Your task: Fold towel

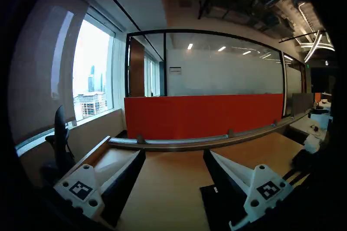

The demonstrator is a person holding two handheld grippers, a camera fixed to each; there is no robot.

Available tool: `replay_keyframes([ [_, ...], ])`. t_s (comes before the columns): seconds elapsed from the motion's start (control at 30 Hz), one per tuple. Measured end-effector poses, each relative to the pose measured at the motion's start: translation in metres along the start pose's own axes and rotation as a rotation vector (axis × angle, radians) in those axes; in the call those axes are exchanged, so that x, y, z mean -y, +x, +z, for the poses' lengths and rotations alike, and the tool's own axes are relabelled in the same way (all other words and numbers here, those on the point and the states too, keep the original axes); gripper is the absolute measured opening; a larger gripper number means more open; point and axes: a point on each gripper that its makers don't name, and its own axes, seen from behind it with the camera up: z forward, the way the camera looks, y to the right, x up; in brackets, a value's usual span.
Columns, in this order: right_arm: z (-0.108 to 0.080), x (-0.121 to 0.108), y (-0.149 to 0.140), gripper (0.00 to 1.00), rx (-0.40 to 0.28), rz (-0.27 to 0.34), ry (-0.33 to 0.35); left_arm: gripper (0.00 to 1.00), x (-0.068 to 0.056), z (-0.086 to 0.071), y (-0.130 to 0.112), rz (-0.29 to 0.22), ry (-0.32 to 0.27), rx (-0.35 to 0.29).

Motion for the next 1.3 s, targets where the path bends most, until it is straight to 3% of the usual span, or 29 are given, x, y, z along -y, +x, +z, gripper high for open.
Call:
replay_keyframes([
  [0.4,-0.006,0.044,0.000,1.00,0.079,-0.063,0.205,0.99,-0.028,-0.006,-0.006,0.040,-0.173,0.099],
  [0.7,-0.014,0.058,-0.027,1.00,0.181,-0.139,0.307,0.99,-0.054,-0.016,-0.025,0.056,-0.288,0.171],
  [0.9,-0.021,0.071,-0.051,1.00,0.261,-0.182,0.383,0.99,-0.067,-0.024,-0.052,0.056,-0.341,0.246],
  [1.3,-0.025,0.086,-0.083,1.00,0.327,-0.207,0.454,0.99,-0.084,-0.034,-0.084,0.081,-0.398,0.300],
])
